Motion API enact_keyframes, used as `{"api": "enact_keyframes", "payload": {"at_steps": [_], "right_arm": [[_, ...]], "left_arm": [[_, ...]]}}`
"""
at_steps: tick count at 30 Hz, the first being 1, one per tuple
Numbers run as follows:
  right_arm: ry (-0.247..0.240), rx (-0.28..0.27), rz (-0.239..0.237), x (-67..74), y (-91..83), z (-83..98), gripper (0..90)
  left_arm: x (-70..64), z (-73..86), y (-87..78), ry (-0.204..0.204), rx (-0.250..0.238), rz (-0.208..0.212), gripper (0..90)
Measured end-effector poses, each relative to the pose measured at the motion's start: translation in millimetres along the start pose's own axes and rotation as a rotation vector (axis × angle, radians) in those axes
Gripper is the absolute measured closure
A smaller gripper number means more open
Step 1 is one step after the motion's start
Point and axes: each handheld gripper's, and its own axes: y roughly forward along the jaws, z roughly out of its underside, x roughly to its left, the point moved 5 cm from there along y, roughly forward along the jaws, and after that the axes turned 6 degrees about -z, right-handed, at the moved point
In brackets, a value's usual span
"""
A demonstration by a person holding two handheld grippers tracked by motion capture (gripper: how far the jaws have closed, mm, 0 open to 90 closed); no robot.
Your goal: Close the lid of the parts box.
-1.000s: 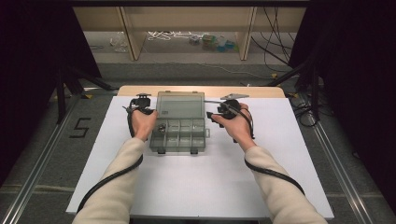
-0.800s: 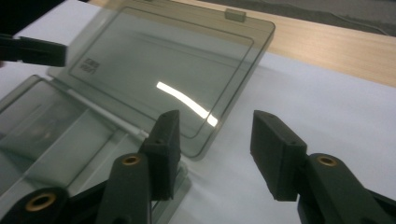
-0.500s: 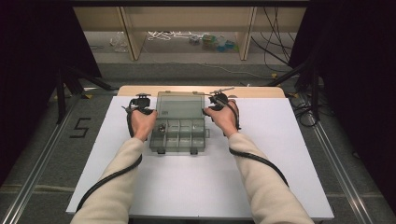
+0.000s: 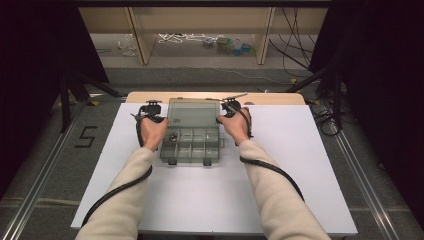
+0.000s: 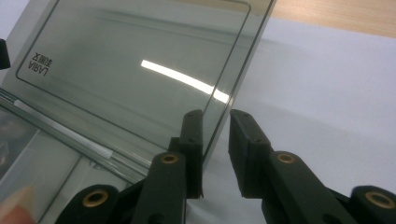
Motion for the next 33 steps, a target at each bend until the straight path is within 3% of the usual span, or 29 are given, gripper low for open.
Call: {"api": "enact_keyframes", "payload": {"at_steps": [2,9,15,19,27,29,31,33], "right_arm": [[-0.001,0.007,0.003,0.7,1.2,-0.3,78.4],[0.062,0.041,0.064,7.7,0.6,-2.8,82.1],[0.157,0.025,0.100,15.1,1.7,-4.0,85.6],[0.127,0.007,0.129,13.2,1.9,-5.2,87.8],[0.192,-0.020,0.153,18.7,1.3,-5.1,89.3],[0.168,-0.031,0.149,17.7,0.4,-5.5,89.4],[0.190,-0.039,0.149,20.2,-0.8,-4.9,89.4],[0.162,-0.050,0.152,18.5,-1.4,-4.5,89.4]], "left_arm": [[0.0,0.1,0.1,0.001,0.001,0.000,90.0],[0.2,0.1,-0.4,0.004,0.006,0.004,90.0],[1.2,1.3,-0.6,0.010,-0.005,0.003,89.9],[2.3,1.5,-1.1,0.014,-0.004,0.009,89.7],[2.6,0.7,-1.6,0.026,0.003,0.008,88.6],[1.7,0.0,-0.6,0.044,-0.007,0.004,87.6],[2.2,-1.8,-1.3,0.047,-0.009,-0.001,86.2],[4.3,-5.2,-2.7,0.045,-0.025,-0.015,79.6]]}}
